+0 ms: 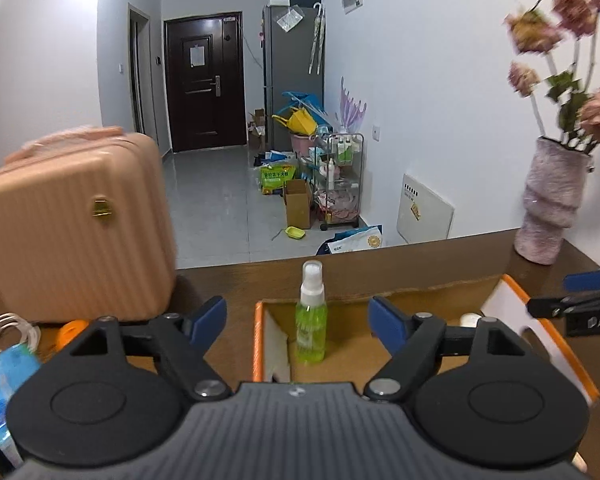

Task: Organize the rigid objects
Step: 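Lower the green spray bottle into the box with the left gripper while the right drops the white lid in, then withdraw both grippers from the box back over the table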

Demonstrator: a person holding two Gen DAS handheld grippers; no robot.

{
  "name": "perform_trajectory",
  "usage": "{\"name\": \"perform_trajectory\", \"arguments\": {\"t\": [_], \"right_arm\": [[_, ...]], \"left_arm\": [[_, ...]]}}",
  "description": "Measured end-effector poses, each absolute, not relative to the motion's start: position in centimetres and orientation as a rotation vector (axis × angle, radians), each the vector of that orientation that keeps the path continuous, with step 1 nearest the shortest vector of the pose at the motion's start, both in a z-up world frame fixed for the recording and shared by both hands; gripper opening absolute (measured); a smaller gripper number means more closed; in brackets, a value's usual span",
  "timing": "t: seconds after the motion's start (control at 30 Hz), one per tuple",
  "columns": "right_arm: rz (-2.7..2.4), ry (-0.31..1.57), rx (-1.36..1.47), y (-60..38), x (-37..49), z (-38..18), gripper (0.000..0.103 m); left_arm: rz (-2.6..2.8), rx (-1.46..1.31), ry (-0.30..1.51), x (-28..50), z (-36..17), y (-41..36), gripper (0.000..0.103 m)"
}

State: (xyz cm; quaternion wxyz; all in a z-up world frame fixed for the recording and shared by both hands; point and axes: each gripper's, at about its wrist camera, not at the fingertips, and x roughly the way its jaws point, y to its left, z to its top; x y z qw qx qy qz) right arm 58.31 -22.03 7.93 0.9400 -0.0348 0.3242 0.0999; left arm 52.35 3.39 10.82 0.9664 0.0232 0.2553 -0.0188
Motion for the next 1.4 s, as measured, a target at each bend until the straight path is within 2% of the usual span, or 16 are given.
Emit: {"name": "perform_trajectory", "arguments": {"t": [0.1,0.17,0.37,0.5,0.73,0.97,1.3,1.4], "right_arm": [[0.216,0.622,-0.061,-23.0,53.2,10.1,0.073],[0.219,0.568,-0.049,-23.7,48.9,11.4,0.077],[0.237,0.395,0.003,-24.4,35.7,12.5,0.083],[0.297,0.299,0.006,-23.4,27.0,10.7,0.089],[0.344,0.220,0.035,-23.2,14.9,3.6,0.094],[0.373,0.326,0.073,-23.2,9.9,-1.4,0.094],[0.344,0.352,0.075,-23.2,10.8,-2.3,0.092],[0.344,0.375,0.083,-23.4,12.1,-2.5,0.080]], "left_arm": [[-0.031,0.060,0.479,46.8,12.0,3.9,0.089],[-0.041,0.052,0.447,42.7,12.5,4.1,0.090],[-0.130,0.030,0.357,29.0,11.4,3.9,0.101],[-0.155,0.052,0.279,20.6,9.0,2.6,0.103],[-0.101,0.028,0.332,10.5,3.3,1.8,0.103],[-0.126,0.011,0.403,7.7,0.9,1.0,0.103],[-0.120,0.017,0.431,10.1,0.4,0.4,0.103],[-0.129,0.008,0.439,11.9,0.4,0.2,0.103]]}}
